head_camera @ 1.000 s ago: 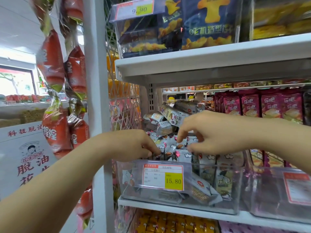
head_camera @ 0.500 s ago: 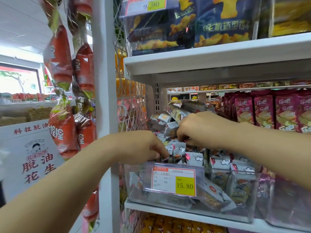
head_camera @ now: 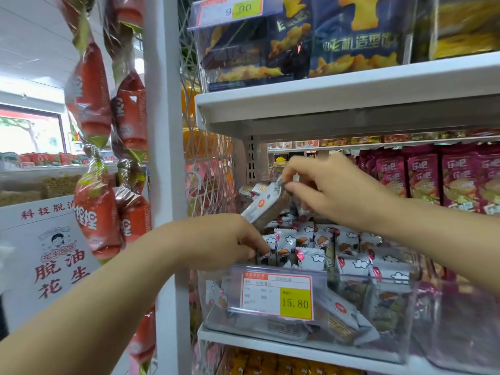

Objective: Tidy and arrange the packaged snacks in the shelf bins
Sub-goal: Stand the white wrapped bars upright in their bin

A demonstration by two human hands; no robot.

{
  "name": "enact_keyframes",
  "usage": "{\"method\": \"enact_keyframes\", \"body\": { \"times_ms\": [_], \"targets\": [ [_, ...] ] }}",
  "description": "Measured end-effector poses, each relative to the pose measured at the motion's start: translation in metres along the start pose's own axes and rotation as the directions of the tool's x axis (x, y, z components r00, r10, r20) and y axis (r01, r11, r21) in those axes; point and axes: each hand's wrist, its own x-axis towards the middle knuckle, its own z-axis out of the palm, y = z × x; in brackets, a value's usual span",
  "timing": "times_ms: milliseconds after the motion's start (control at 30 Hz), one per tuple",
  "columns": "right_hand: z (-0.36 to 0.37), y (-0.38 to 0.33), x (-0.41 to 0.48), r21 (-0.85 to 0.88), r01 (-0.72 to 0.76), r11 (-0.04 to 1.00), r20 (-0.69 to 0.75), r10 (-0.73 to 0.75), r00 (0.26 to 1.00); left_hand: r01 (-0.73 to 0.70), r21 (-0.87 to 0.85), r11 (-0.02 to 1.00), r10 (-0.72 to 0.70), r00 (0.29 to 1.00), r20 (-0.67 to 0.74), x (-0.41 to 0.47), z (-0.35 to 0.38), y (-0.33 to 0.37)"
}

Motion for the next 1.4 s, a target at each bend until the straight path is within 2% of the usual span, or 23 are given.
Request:
{"method": "enact_keyframes", "body": {
  "times_ms": [100, 167, 400, 533, 700, 867, 967, 1033, 1100, 1167, 1267, 1400],
  "targets": [
    [-0.011, -0.002, -0.002, 0.184, -0.029, 0.982, -0.086, 0.046, 0.995, 0.009, -0.010, 1.000, -0.009, 1.000, -0.013, 0.001, 0.000, 0.002],
    [-0.020, -0.002, -0.004, 0.235, -0.040, 0.971, -0.137, 0.074, 0.988, 0.012, -0.029, 1.000, -0.012, 1.000, -0.010, 0.003, 0.001, 0.003],
    [-0.031, -0.003, -0.016, 0.163, -0.043, 0.986, -0.187, 0.074, 0.980, 0.044, -0.109, 0.993, -0.048, 0.998, -0.037, 0.010, 0.003, 0.007],
    [-0.031, -0.004, -0.019, 0.127, -0.036, 0.991, -0.204, 0.062, 0.977, 0.083, -0.229, 0.970, -0.099, 0.994, -0.056, 0.017, 0.005, 0.001],
    [-0.031, -0.003, -0.020, 0.029, -0.015, 0.999, -0.266, 0.022, 0.964, 0.144, -0.422, 0.895, -0.186, 0.981, -0.059, 0.019, 0.009, -0.003],
    [-0.035, 0.000, -0.019, 0.015, 0.059, 0.998, -0.183, -0.055, 0.982, 0.190, -0.345, 0.919, -0.255, 0.954, -0.155, 0.021, 0.010, -0.008],
    [-0.033, -0.003, -0.017, -0.016, 0.116, 0.993, -0.086, -0.117, 0.989, 0.187, -0.432, 0.882, -0.260, 0.959, -0.116, 0.020, 0.007, -0.011],
    [-0.030, -0.007, -0.014, -0.034, 0.136, 0.990, -0.014, -0.137, 0.990, 0.166, -0.586, 0.793, -0.268, 0.959, -0.091, 0.017, 0.004, -0.008],
    [-0.025, -0.010, -0.009, -0.045, 0.140, 0.989, 0.030, -0.139, 0.990, 0.125, -0.738, 0.663, -0.275, 0.958, -0.085, 0.016, 0.001, -0.006],
    [-0.019, -0.012, -0.003, -0.069, 0.149, 0.986, 0.067, -0.145, 0.987, 0.093, -0.797, 0.597, -0.257, 0.963, -0.080, 0.014, 0.000, -0.006],
    [-0.007, -0.015, 0.009, -0.107, 0.176, 0.979, 0.144, -0.160, 0.977, 0.080, -0.783, 0.616, -0.216, 0.974, -0.070, 0.006, -0.003, -0.004],
    [0.009, -0.021, 0.022, -0.157, 0.219, 0.963, 0.216, -0.182, 0.959, 0.061, -0.727, 0.684, -0.242, 0.959, -0.147, -0.005, -0.004, -0.009]
  ]
}}
